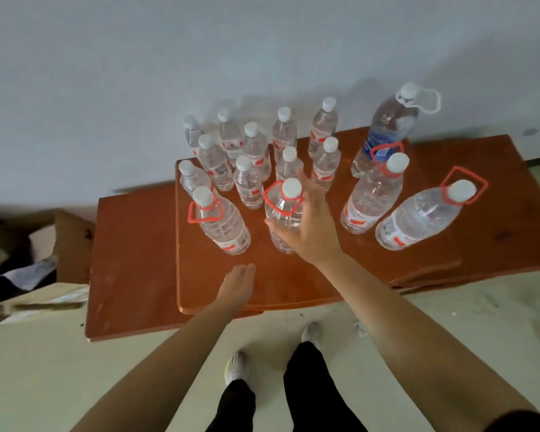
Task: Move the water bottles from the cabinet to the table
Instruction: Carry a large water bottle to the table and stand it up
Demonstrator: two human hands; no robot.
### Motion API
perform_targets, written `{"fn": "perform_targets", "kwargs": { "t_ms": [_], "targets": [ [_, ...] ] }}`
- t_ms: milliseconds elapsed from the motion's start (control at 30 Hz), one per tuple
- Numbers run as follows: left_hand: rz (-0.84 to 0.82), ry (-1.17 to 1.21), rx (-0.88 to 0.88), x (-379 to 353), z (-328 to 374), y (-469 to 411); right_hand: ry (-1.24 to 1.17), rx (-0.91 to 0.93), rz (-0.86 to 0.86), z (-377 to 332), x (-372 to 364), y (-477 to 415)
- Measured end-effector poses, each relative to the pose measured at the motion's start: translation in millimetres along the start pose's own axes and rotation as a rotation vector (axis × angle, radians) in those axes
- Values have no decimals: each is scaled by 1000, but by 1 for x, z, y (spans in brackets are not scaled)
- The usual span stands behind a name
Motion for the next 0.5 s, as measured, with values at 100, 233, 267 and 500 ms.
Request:
{"fn": "perform_targets", "kwargs": {
  "t_ms": [100, 233, 267, 500],
  "targets": [
    [-62, 199, 126, -19, 12, -17, -69, 28, 48, 10, 7, 2],
    [-67, 454, 248, -45, 36, -44, -111, 46, -30, 35, 31, 22],
    [-70, 522, 266, -51, 44, -50, -106, 55, -22, 43, 36, 26],
    [-85, 741, 235, -75, 72, -84, -127, -70, 118, 73, 55, 49]
  ]
}}
Point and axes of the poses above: each hand's wrist, its own y-axis away from the middle knuckle, its own x-axis out of the back of the hand, z = x × y, the point moved 2 cm from there along -y, towards the middle knuckle, and after that the axes turned 7 degrees about -x, right-handed, at the moved point
